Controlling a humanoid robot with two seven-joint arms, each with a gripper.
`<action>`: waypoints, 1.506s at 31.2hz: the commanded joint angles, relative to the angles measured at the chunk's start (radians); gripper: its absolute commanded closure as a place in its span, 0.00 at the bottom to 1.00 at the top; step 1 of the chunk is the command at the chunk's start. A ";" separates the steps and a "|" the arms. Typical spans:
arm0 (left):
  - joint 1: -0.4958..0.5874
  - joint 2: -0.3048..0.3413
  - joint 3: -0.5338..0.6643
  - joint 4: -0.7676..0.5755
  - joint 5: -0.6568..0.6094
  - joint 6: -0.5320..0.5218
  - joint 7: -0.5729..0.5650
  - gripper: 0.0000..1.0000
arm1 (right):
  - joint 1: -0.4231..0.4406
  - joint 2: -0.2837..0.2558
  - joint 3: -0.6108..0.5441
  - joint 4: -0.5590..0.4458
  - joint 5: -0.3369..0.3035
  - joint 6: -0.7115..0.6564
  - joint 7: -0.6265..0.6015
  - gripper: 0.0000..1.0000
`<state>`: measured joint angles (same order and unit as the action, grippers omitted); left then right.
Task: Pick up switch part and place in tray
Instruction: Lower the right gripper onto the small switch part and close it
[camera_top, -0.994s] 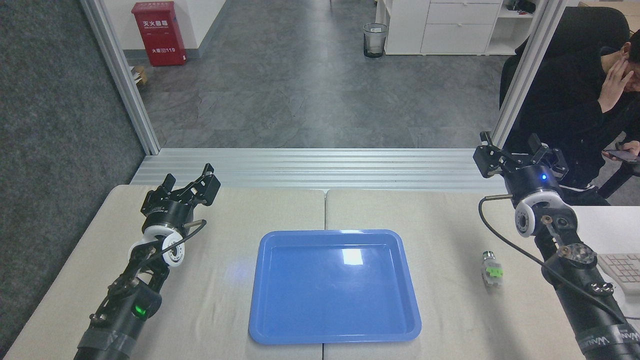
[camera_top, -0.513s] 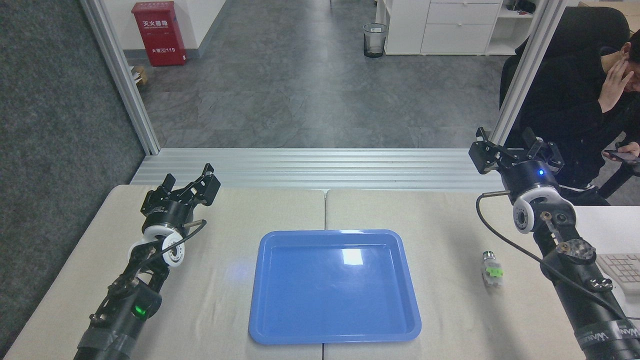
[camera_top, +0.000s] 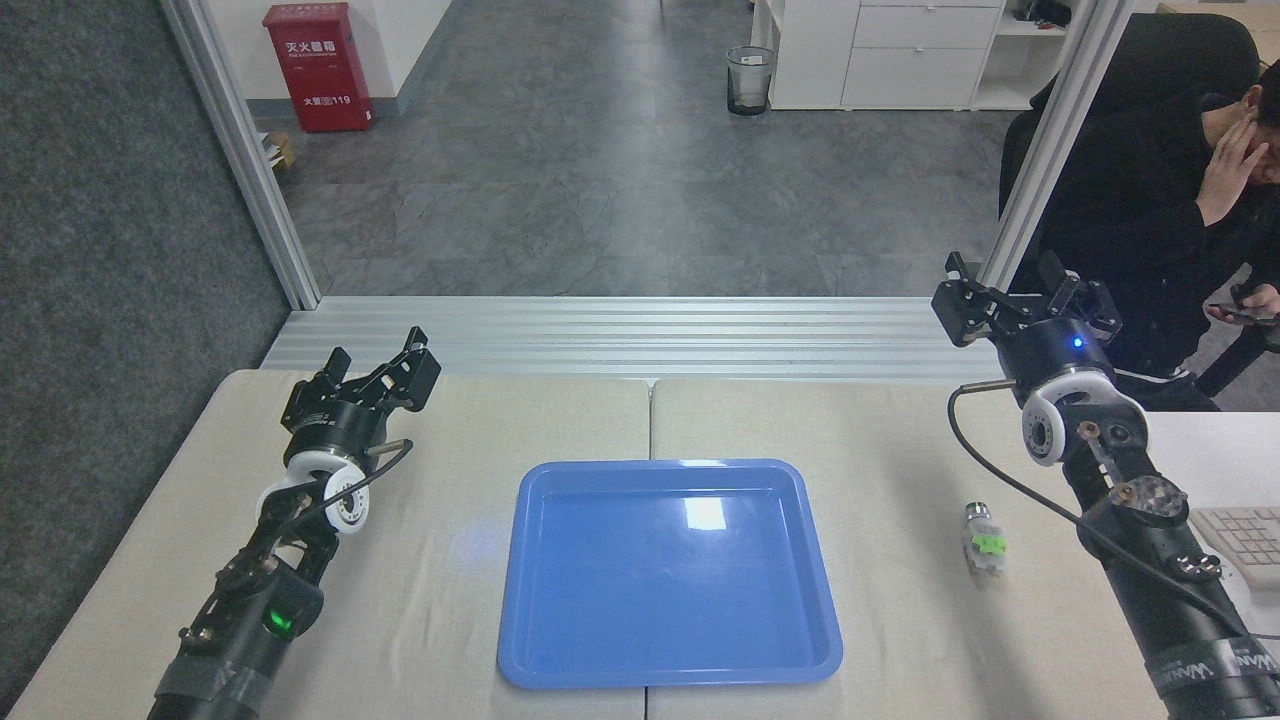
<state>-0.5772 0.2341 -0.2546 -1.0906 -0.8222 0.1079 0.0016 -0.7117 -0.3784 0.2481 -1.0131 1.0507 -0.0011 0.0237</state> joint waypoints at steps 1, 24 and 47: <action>0.000 0.001 0.000 0.000 0.000 0.001 -0.002 0.00 | 0.003 0.006 0.002 -0.001 -0.001 0.003 0.001 0.00; 0.000 0.001 0.000 0.000 0.000 0.001 -0.002 0.00 | 0.437 0.035 -0.108 -0.167 0.000 0.033 0.002 0.00; -0.001 0.001 0.000 0.000 0.000 0.001 -0.002 0.00 | 0.508 0.069 0.042 -0.012 0.017 0.156 0.004 0.18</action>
<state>-0.5772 0.2345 -0.2546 -1.0906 -0.8222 0.1083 0.0008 -0.2230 -0.3272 0.1997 -1.0999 1.0626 0.1441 0.0271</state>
